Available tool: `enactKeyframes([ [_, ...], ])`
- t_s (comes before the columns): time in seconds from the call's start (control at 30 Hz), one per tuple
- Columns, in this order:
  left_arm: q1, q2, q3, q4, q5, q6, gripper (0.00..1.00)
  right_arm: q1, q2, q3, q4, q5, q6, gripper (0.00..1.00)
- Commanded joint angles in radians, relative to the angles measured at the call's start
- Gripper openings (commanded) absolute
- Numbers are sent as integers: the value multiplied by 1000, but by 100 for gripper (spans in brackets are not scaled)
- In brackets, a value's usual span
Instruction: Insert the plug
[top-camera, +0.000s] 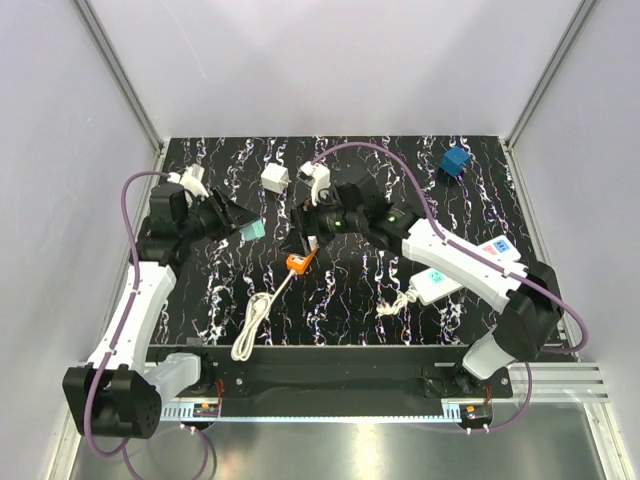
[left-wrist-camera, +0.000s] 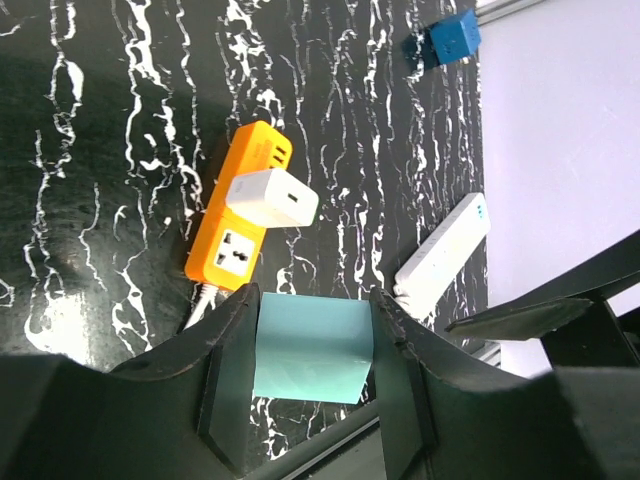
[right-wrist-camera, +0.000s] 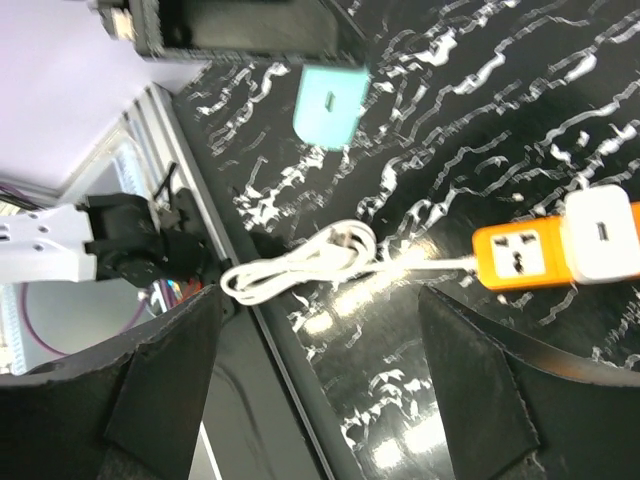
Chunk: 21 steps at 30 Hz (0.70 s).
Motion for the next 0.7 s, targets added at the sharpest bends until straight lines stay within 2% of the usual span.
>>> enactKeyframes([
  [0.0,-21,-33,-3,80,24,-30,0,28,28,53,74,17,26,84],
  [0.5,-119,-20,-40,141,-2,-82,0,107,135,116,109,144,66,72],
  [0.67,-138,-13,-49,144,-13,-90,0,107,148,121,129,206,100,56],
])
